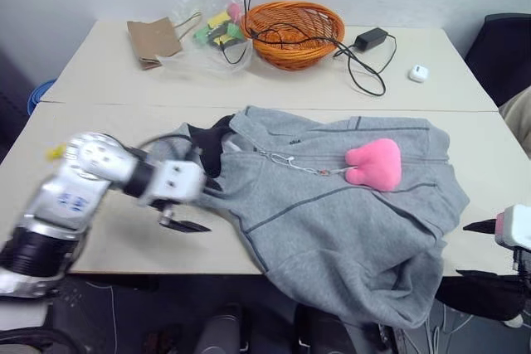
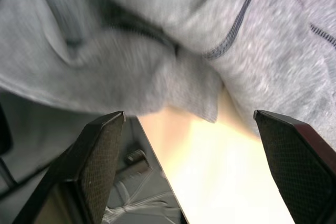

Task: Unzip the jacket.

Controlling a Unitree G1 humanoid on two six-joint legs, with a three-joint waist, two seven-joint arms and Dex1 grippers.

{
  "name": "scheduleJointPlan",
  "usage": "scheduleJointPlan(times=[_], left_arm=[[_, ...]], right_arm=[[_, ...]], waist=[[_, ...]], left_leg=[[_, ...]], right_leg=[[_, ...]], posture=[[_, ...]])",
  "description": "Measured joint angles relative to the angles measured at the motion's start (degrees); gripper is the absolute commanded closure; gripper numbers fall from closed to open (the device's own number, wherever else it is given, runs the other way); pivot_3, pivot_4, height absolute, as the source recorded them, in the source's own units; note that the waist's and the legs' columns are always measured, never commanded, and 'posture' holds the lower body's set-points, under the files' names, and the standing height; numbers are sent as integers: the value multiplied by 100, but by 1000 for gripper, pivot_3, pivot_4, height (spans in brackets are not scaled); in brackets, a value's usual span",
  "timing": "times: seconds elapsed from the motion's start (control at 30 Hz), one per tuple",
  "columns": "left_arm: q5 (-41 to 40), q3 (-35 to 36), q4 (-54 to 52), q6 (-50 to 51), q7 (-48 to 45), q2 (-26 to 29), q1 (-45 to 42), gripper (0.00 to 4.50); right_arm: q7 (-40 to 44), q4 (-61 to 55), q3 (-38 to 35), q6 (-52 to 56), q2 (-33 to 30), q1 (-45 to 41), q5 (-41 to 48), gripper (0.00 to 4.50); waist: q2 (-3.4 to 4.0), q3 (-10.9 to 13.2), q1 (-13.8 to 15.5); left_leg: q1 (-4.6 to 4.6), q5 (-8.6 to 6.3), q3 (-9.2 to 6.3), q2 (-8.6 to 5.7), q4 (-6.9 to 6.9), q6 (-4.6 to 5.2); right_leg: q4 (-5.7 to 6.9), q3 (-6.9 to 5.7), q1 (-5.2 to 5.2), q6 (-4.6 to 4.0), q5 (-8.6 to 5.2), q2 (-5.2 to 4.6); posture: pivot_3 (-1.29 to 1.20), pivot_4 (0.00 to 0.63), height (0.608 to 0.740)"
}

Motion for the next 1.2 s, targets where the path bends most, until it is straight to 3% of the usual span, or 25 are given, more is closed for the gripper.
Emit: scheduleJointPlan(times=[0.13,0.3,0.43,0.6,0.77,0.83,1.03,1.2], left_arm=[[736,-525,679,-833,501,-783,-352,292],[960,-690,1066,-1212,644,-1147,-398,292],[969,-734,1087,-1323,569,-1188,-381,1115],[975,-748,1089,-1450,513,-1140,-257,2679],[941,-728,1112,-1701,504,-947,-103,4277],[927,-682,1230,-1849,494,-808,-80,4500],[533,-336,1061,-1842,303,-345,352,4500],[261,-263,782,-1613,38,-55,636,4500]], right_arm=[[-167,601,839,-710,-49,-794,-388,388],[-280,1003,1712,-967,-53,-1723,-560,388],[-355,1417,2369,-1183,-51,-2360,-747,388],[-200,1726,2777,-1407,-52,-2570,-792,1964],[243,1454,2500,-1245,-232,-2160,-429,3752],[438,1195,2197,-1094,-304,-1804,-247,4401],[748,12,1234,-600,-31,-221,4,4455],[522,-719,958,-340,348,414,-87,4455]], waist=[[0,0,-24],[1,0,-24],[1,0,1],[2,0,0],[5,-2,-7],[5,-2,-11],[11,-6,-42],[14,-9,-50]], left_leg=[[-1,1,5,11,1,-2],[-2,3,8,12,11,0],[-2,6,3,6,16,6],[-1,6,-4,6,17,6],[5,7,-7,8,18,5],[6,7,-12,10,18,3],[5,-2,-23,22,11,-13],[8,-5,-22,24,10,-18]], right_leg=[[16,-6,-4,-1,-1,-4],[24,-24,-5,-1,-1,-4],[25,-24,1,-1,-1,-9],[24,-25,7,-1,0,-16],[23,-19,12,-1,0,-28],[20,-17,12,-2,-1,-29],[16,-9,14,-10,-6,-23],[2,-4,14,-14,-8,-22]], posture=[[0,150,740],[0,150,740],[0,150,740],[0,150,740],[0,150,740],[0,150,740],[0,150,740],[0,150,740]])
